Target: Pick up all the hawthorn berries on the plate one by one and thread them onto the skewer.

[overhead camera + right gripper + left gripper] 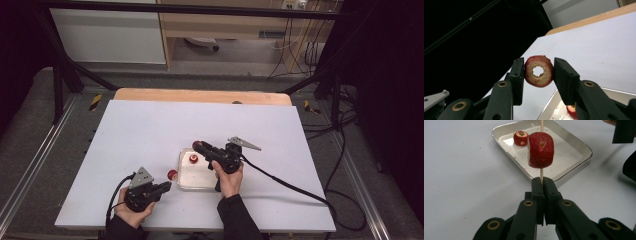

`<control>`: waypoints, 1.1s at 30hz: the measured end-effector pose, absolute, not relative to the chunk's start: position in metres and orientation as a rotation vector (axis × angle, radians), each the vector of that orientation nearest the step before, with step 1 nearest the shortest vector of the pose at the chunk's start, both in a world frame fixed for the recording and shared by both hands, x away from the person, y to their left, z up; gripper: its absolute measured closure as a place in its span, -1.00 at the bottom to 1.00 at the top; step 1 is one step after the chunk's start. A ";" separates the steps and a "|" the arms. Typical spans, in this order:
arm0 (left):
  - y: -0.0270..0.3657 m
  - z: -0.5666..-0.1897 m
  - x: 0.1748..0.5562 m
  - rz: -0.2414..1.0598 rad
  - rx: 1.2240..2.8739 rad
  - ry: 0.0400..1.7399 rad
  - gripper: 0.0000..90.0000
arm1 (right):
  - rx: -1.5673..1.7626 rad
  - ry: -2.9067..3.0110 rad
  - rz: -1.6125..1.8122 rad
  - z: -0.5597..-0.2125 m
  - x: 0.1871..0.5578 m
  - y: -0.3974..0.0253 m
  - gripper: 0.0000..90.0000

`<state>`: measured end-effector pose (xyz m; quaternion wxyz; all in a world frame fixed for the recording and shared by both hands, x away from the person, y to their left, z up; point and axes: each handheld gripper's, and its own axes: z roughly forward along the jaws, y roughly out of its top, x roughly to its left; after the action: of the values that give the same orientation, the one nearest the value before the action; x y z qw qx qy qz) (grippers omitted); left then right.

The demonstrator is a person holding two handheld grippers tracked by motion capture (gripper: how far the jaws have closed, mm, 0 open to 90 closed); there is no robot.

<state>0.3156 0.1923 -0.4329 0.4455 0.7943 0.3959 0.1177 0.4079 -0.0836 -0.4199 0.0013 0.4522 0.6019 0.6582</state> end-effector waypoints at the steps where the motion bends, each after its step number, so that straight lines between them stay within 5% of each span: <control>1: 0.191 -0.433 0.315 0.286 1.965 0.985 0.96 | 1.414 1.877 2.077 -0.421 0.407 -0.083 0.38; 33: 0.165 -0.431 0.323 0.224 1.934 1.034 0.96 | 1.301 1.677 2.216 -0.427 0.402 -0.079 0.38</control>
<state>0.3231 0.1653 -0.4309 0.4515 0.7829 0.4184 0.0907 0.4016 -0.0787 -0.4275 0.0363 0.4237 0.5462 0.7217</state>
